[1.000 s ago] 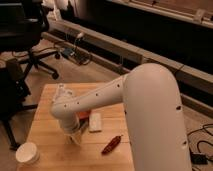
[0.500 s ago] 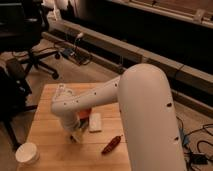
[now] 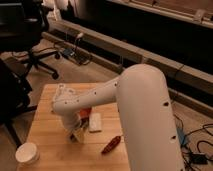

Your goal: Place the eraser in the ceramic cup

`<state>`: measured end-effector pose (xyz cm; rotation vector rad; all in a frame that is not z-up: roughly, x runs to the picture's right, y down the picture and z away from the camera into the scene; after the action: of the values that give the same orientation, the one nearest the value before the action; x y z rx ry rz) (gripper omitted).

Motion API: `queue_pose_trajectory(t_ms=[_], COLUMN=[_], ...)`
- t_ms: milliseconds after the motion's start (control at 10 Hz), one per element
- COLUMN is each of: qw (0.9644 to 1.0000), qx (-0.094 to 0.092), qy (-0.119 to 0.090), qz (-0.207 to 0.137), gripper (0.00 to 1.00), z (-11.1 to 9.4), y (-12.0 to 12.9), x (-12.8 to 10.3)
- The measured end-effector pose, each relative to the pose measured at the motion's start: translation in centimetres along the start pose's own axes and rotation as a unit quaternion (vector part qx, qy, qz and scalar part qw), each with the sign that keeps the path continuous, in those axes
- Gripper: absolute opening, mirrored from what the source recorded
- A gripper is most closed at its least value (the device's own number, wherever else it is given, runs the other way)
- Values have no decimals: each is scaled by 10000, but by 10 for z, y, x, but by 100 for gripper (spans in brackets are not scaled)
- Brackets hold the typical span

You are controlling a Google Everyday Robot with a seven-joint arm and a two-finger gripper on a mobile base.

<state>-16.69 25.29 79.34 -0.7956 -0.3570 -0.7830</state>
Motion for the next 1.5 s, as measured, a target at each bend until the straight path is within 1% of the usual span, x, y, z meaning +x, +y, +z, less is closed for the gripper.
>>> queue_pose_trajectory(t_ms=[100,200,300,400,500,900,1100,1200,1300,1400,1500], qw=[10000,10000,10000,9999,9999,9998,9998,9996,9989,9968,9936], qx=[-14,-28,-54,-71,-90,-127,-114,-95,-25,101,249], qy=[-4,-20,-35,-48,-57,-86,-129,-224,-430,-750,-1055], qz=[14,36,61,77,102,137,127,148,198,262,314], gripper=[64,58,47,38,35,34,34,33,26,17,8], z=[1,2,3,3,4,5,2,-1,-6,-16,-30], y=[0,1,1,0,1,-1,-3,-4,-7,-12,-18], x=[0,0,0,-1,0,0,-2,-4,-11,-23,-35])
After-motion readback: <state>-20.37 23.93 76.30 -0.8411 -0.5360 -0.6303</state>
